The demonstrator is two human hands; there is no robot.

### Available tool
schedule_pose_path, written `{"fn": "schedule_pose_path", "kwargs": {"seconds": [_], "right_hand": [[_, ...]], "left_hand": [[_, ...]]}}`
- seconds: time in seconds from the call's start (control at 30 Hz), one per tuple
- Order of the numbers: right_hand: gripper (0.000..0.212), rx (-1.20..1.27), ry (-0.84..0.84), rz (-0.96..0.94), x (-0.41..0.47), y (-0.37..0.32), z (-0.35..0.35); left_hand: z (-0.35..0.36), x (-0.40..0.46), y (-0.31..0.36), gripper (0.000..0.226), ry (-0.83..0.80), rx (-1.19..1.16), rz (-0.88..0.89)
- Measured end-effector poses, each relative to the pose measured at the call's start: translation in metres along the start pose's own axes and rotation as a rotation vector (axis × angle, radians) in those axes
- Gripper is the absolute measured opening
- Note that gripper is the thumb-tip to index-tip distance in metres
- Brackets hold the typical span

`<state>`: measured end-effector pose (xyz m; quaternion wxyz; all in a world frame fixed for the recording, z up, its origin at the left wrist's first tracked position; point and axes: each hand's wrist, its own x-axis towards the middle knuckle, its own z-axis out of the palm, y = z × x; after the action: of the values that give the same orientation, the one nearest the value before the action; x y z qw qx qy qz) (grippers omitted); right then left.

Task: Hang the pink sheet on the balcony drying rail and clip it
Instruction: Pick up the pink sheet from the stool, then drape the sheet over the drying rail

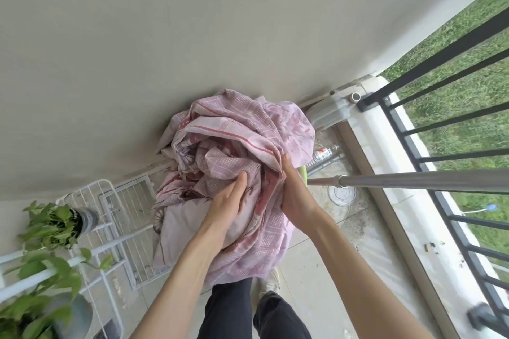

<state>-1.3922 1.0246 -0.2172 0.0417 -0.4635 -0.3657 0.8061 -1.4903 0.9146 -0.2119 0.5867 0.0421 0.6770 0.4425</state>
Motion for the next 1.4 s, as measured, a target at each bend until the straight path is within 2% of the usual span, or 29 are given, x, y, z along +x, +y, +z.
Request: {"fn": "schedule_pose_path", "kwargs": {"seconds": [0.03,0.1,0.27,0.4,0.47,0.53,0.77,0.97,1.07,1.17,1.27,1.4], "right_hand": [[0.067,-0.006,-0.031,-0.013,-0.005,-0.006,0.002],[0.075,-0.041,-0.063,-0.025,-0.016,-0.019,0.009],[0.082,-0.05,-0.031,-0.07,-0.049,-0.064,0.027],[0.082,-0.125,-0.141,-0.091,-0.092,-0.114,0.042],[0.084,-0.119,-0.202,-0.111,-0.119,-0.14,0.049],[0.086,-0.12,-0.268,-0.162,-0.145,-0.165,0.055],[0.087,-0.258,-0.36,-0.436,-0.246,-0.247,0.076],[0.074,-0.317,-0.351,-0.74,-0.352,-0.319,0.094],[0.079,-0.366,-0.334,-0.811,-0.393,-0.345,0.094],[0.086,-0.354,-0.307,-0.844,-0.433,-0.366,0.097],[0.089,-0.336,-0.288,-0.933,-0.474,-0.386,0.096],[0.091,-0.308,-0.223,-1.047,-0.527,-0.413,0.075]], "left_hand": [[-0.006,0.001,0.004,0.068,-0.039,-0.007,-0.025],[-0.014,-0.002,0.015,0.08,-0.083,-0.01,-0.03],[-0.021,-0.022,0.057,0.077,-0.093,0.009,0.05],[-0.012,-0.073,0.116,0.086,-0.073,-0.047,0.185],[-0.006,-0.106,0.143,0.075,-0.126,-0.064,0.286],[-0.001,-0.139,0.168,0.063,-0.181,-0.072,0.377],[0.026,-0.248,0.255,0.075,-0.207,-0.041,0.626],[0.062,-0.345,0.326,0.073,-0.276,0.01,0.86],[0.09,-0.383,0.352,0.065,-0.254,0.089,0.978],[0.114,-0.412,0.377,0.062,-0.255,0.06,1.049],[0.134,-0.441,0.403,0.06,-0.312,0.006,1.1],[0.179,-0.477,0.433,0.056,-0.431,0.097,1.183]]}}
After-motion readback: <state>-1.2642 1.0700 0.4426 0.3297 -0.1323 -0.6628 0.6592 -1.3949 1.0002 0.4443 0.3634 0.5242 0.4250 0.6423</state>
